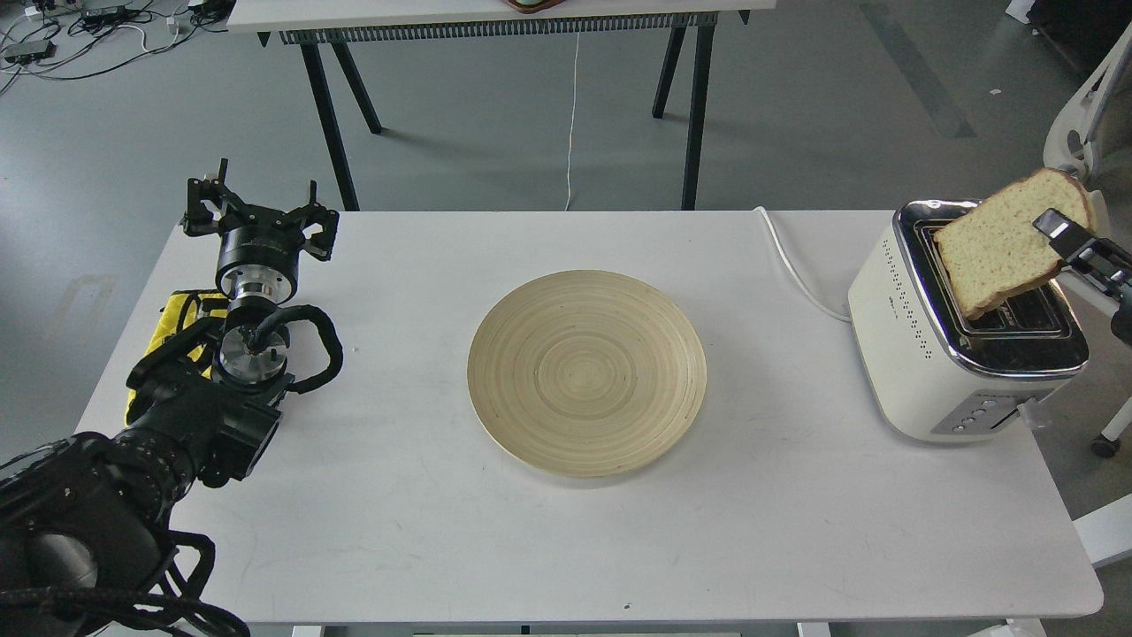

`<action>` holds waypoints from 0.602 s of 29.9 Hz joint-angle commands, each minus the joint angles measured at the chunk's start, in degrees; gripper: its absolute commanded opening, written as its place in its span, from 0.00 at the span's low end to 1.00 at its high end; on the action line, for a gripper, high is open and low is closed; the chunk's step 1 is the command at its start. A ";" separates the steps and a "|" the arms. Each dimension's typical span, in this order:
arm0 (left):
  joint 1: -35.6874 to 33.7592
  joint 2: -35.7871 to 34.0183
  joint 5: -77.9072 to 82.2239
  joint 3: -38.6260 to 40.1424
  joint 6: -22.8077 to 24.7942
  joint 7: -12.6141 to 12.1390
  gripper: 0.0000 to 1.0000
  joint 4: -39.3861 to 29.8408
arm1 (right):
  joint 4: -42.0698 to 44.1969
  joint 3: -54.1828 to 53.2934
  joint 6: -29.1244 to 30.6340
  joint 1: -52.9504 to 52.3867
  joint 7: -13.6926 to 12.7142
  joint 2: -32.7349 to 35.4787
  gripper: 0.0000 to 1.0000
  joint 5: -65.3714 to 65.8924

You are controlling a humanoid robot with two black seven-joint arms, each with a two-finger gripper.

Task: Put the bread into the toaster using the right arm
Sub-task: 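Open the right gripper to release the bread into the slot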

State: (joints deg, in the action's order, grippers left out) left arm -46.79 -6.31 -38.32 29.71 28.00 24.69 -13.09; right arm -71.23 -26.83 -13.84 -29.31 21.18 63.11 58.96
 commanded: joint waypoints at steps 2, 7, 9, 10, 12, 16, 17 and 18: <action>-0.06 0.07 0.00 0.00 0.00 0.01 1.00 0.00 | 0.39 0.20 0.22 0.04 0.00 0.00 0.01 0.19; -0.06 -0.02 0.00 0.00 0.00 0.01 1.00 0.00 | 0.91 0.46 0.22 0.22 0.00 0.17 0.01 0.19; -0.06 -0.02 0.00 0.00 0.00 0.01 1.00 0.00 | 1.18 0.81 0.22 0.13 0.00 0.26 0.01 0.10; -0.06 -0.02 0.00 0.00 0.00 0.01 1.00 0.00 | 1.18 0.90 0.22 0.22 0.00 0.35 0.01 0.10; 0.03 -0.02 0.00 0.00 0.00 0.01 1.00 0.00 | 1.18 0.90 0.22 0.22 0.00 0.43 0.01 0.10; 0.03 -0.02 0.00 0.00 0.00 0.01 1.00 0.00 | 1.27 0.99 0.22 0.13 0.00 0.35 0.01 0.10; 0.03 0.07 0.00 0.00 0.00 0.01 1.00 0.00 | 1.27 0.99 0.22 0.13 0.00 0.35 0.01 0.10; 0.03 -0.02 0.00 0.00 0.00 0.01 1.00 0.00 | 1.27 0.99 0.22 0.13 0.00 0.17 0.01 0.10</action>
State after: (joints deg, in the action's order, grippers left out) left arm -46.81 -6.32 -38.32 29.71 28.00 24.69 -13.10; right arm -69.99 -25.85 -13.59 -29.10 21.18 63.52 59.07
